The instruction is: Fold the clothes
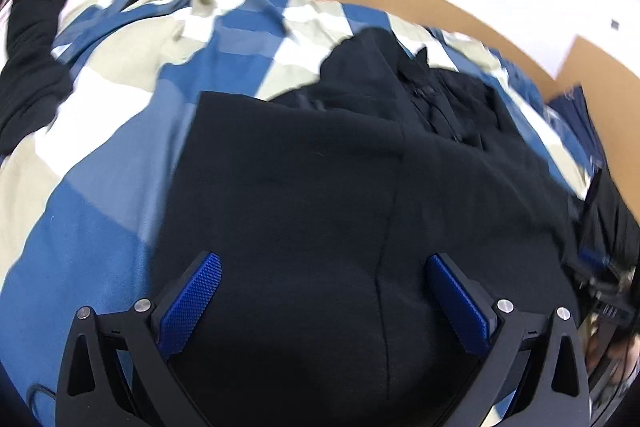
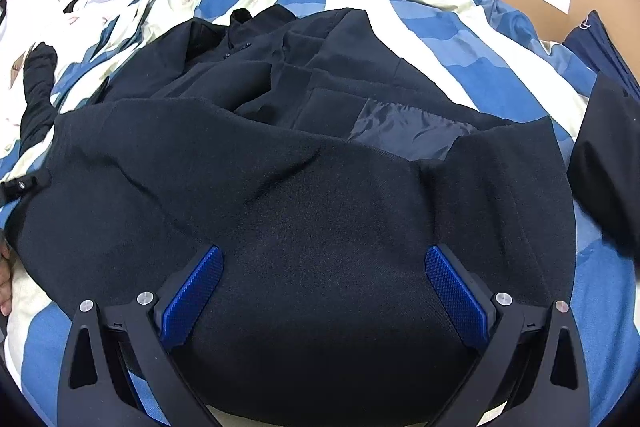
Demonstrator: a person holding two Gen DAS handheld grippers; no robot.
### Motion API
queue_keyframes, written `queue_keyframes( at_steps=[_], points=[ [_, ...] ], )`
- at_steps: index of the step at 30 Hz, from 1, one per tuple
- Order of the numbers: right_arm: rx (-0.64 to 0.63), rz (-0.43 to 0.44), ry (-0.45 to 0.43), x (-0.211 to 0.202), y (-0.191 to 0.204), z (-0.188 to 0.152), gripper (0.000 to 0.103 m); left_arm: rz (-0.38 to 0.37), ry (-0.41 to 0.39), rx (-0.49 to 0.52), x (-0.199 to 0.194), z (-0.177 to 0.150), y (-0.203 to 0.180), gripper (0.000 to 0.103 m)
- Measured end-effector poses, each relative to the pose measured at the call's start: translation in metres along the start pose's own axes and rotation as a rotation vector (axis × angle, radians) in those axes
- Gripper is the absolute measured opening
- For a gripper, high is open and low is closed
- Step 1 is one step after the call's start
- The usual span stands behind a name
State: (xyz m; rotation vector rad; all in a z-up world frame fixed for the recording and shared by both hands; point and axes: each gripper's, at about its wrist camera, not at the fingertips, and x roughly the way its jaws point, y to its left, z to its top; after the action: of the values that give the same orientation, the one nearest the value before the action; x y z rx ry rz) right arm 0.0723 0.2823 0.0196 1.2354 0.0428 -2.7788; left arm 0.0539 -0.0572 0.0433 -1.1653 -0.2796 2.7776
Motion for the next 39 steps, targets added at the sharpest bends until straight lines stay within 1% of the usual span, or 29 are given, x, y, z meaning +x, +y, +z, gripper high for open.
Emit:
queue_keyframes(
  at_steps=[2, 3, 4, 5, 6, 7, 8, 10, 12, 14, 18, 23, 25, 26, 28, 30, 31, 33, 35, 38, 39],
  points=[
    [-0.005, -0.006, 0.003, 0.000, 0.001, -0.001, 0.103, 0.014, -0.061, 0.026, -0.012, -0.001, -0.005, 0.103],
    [-0.005, -0.006, 0.003, 0.000, 0.001, -0.001, 0.103, 0.006, -0.113, 0.057, -0.022, -0.003, -0.010, 0.103],
    [-0.005, -0.006, 0.003, 0.000, 0.001, -0.001, 0.103, -0.006, -0.149, 0.092, -0.030, -0.005, -0.016, 0.103],
    [-0.004, -0.007, 0.003, 0.000, 0.002, -0.001, 0.103, -0.019, -0.180, 0.128, -0.036, -0.007, -0.023, 0.103],
    [-0.005, -0.008, 0.004, 0.000, 0.002, -0.001, 0.103, -0.042, -0.188, 0.186, -0.040, -0.010, -0.033, 0.103],
    [-0.005, -0.009, 0.004, 0.001, 0.002, -0.001, 0.103, -0.060, -0.172, 0.228, -0.038, -0.011, -0.040, 0.103],
    [-0.005, -0.010, 0.004, 0.001, 0.003, -0.001, 0.103, -0.078, -0.137, 0.267, -0.032, -0.012, -0.046, 0.103],
    [-0.007, -0.011, 0.005, 0.001, 0.003, 0.000, 0.103, -0.076, -0.034, 0.321, -0.012, -0.012, -0.056, 0.103],
    [-0.008, -0.013, 0.005, 0.002, 0.003, 0.000, 0.103, -0.061, 0.046, 0.324, 0.004, -0.011, -0.059, 0.103],
    [-0.008, -0.012, 0.007, 0.003, 0.004, 0.000, 0.103, -0.076, 0.063, 0.300, 0.006, -0.010, -0.054, 0.103],
    [-0.009, -0.008, 0.011, 0.006, 0.004, 0.001, 0.103, -0.116, 0.069, 0.205, 0.007, -0.002, -0.034, 0.103],
    [-0.001, -0.001, 0.011, 0.006, 0.003, 0.001, 0.103, -0.186, 0.059, 0.019, 0.006, 0.001, 0.000, 0.103],
    [0.000, -0.001, 0.011, 0.006, 0.003, 0.001, 0.103, -0.213, 0.054, -0.017, 0.008, 0.005, 0.005, 0.103],
    [0.000, -0.001, 0.011, 0.006, 0.003, 0.001, 0.103, -0.208, 0.047, -0.022, 0.007, 0.006, 0.005, 0.103],
    [0.001, -0.001, 0.011, 0.006, 0.004, 0.001, 0.103, -0.174, 0.027, -0.021, 0.005, 0.007, 0.004, 0.103],
    [0.001, -0.001, 0.011, 0.006, 0.004, 0.001, 0.103, -0.059, -0.086, -0.022, -0.015, 0.004, 0.004, 0.103],
    [0.001, -0.002, 0.011, 0.006, 0.005, 0.001, 0.103, -0.040, -0.150, -0.004, -0.027, 0.002, 0.001, 0.103],
    [0.000, -0.003, 0.012, 0.006, 0.005, 0.001, 0.103, -0.045, -0.206, 0.071, -0.039, -0.003, -0.014, 0.103],
    [-0.002, -0.004, 0.012, 0.006, 0.005, 0.001, 0.103, -0.047, -0.174, 0.140, -0.034, -0.003, -0.027, 0.103],
    [-0.003, -0.004, 0.013, 0.006, 0.005, 0.001, 0.103, -0.029, -0.053, 0.215, -0.009, -0.002, -0.042, 0.103],
    [-0.003, -0.004, 0.013, 0.006, 0.004, 0.001, 0.103, -0.030, -0.029, 0.210, -0.004, -0.002, -0.041, 0.103]
  ],
)
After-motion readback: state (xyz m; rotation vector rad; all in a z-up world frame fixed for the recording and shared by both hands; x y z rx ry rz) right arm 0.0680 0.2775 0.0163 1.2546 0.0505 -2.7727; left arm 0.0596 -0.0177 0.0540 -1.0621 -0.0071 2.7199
